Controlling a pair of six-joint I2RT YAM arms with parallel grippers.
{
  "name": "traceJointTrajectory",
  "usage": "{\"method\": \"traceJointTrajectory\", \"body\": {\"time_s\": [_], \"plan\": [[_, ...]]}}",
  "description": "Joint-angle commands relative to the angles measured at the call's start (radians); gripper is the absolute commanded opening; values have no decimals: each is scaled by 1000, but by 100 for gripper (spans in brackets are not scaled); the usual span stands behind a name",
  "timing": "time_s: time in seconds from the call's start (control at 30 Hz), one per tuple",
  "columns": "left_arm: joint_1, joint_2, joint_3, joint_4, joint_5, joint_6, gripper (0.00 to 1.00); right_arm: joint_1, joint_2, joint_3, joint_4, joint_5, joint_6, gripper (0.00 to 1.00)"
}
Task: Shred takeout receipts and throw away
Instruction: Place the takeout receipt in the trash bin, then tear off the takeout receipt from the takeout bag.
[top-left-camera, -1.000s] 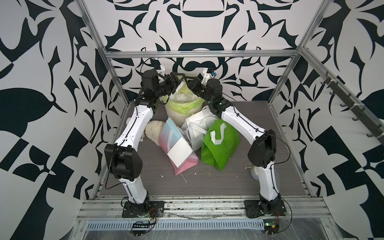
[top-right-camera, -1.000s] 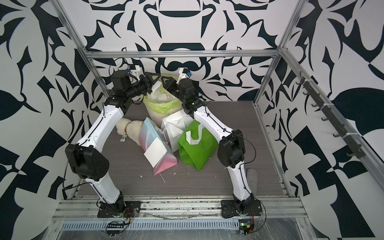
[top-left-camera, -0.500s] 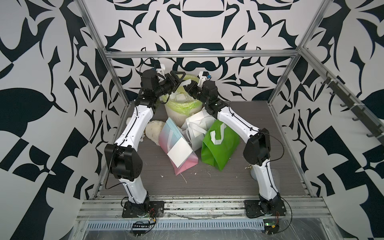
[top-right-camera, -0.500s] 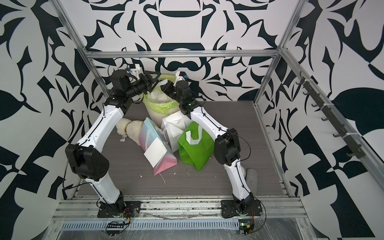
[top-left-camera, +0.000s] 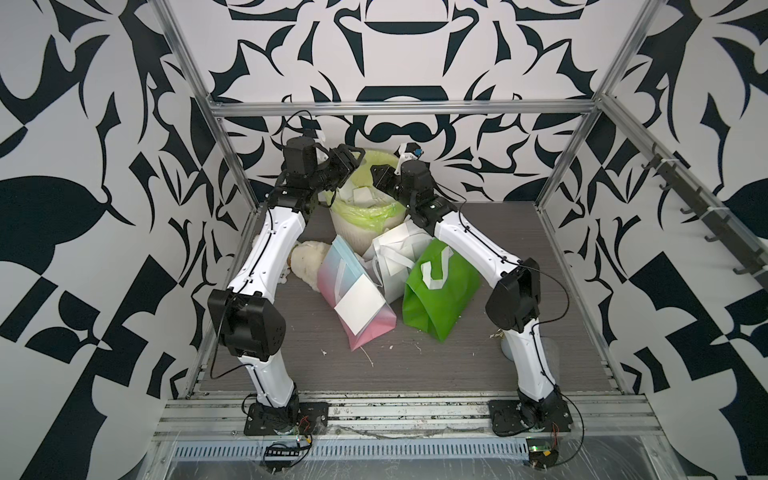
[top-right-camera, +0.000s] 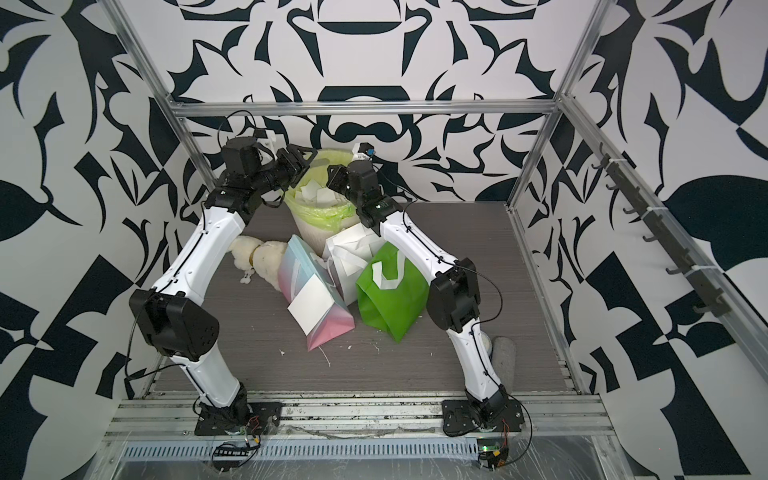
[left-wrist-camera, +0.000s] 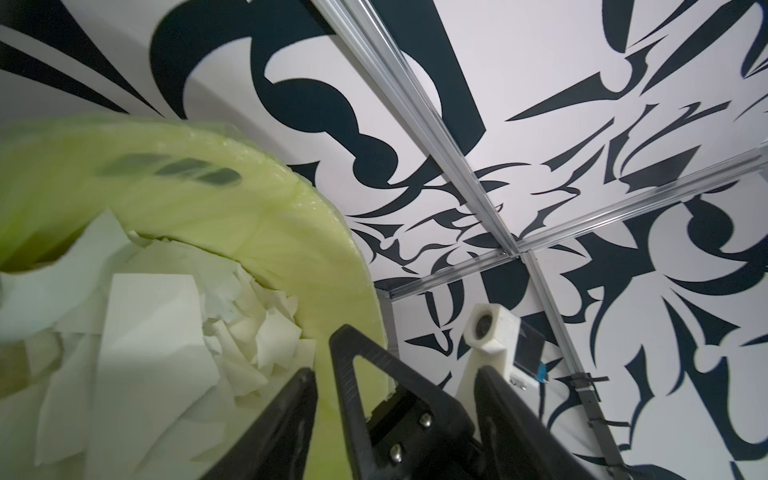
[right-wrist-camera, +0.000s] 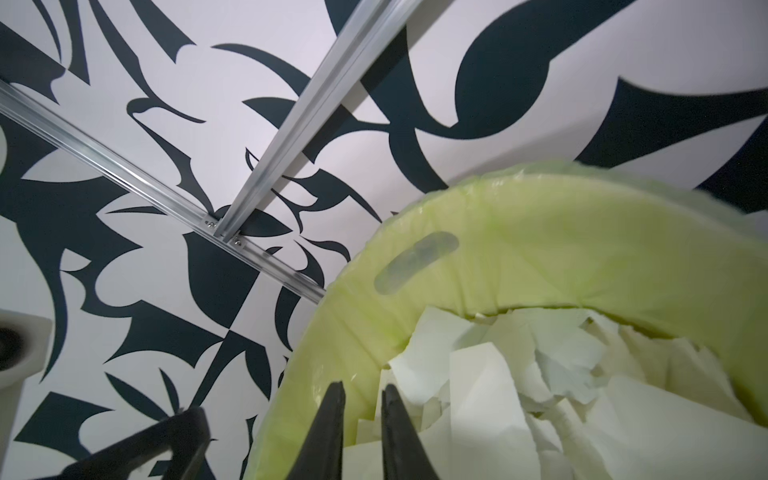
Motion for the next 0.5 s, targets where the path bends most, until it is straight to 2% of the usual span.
{"method": "traceJointTrajectory", "body": {"time_s": [0.0, 0.17, 0.33, 0.47], "plan": [[5, -8, 76, -136, -78, 118, 64, -7, -79, 60, -46, 61, -157, 18], [6, -142, 1, -205, -168, 220, 66, 15, -145, 78, -61, 15, -297, 18], [6, -365, -253, -232, -162, 209, 71, 44, -262, 32, -184, -59, -355, 21], [-3, -584, -497, -272, -159, 129, 73, 111, -412, -147, -239, -52, -441, 23]]}}
